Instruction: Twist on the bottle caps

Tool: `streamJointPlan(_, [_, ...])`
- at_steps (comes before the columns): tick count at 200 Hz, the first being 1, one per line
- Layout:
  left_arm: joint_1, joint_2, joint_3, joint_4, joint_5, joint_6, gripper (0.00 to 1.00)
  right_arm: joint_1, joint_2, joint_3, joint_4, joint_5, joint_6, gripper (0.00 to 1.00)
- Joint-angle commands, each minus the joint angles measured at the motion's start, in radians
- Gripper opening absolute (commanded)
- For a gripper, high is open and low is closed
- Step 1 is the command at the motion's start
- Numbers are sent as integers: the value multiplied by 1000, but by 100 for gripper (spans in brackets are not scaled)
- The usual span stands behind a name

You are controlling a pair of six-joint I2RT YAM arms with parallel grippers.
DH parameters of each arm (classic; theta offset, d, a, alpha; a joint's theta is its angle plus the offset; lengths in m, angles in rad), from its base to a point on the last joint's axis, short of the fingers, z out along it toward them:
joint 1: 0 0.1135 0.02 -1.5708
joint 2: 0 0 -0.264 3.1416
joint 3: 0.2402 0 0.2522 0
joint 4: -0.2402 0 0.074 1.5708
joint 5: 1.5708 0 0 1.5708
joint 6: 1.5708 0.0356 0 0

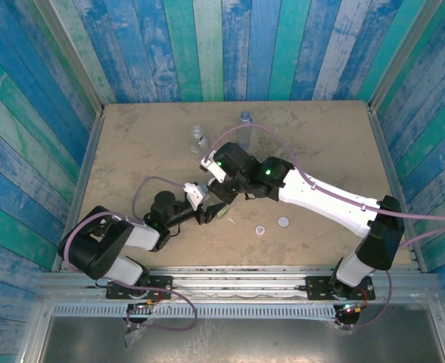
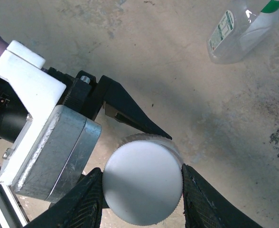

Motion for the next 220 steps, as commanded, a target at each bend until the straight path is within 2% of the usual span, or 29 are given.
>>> streamJointPlan(1, [-4, 39, -15, -99, 46, 1, 60, -9, 26, 27, -62, 7, 1, 46])
streamJointPlan(54, [-5, 44, -8, -112, 52, 4, 60, -27, 27, 52, -110, 7, 42, 46])
streamJointPlan(120, [-4, 46, -7, -118, 62, 8, 60, -37, 51, 81, -133, -81, 59, 49])
streamJointPlan(148, [-4, 47, -3, -119, 66, 9, 60, -38, 33, 81, -136, -85, 46, 59])
streamJointPlan(166, [-4, 47, -3, -121, 69, 10, 60, -38, 15, 69, -135, -94, 42, 70])
streamJointPlan(193, [-5, 55, 0, -118, 83, 14, 59, -43, -35, 47, -134, -108, 46, 78])
streamJointPlan(220, [-5, 72, 10, -114, 99, 18, 59, -58, -104, 17, -113, -132, 52, 80])
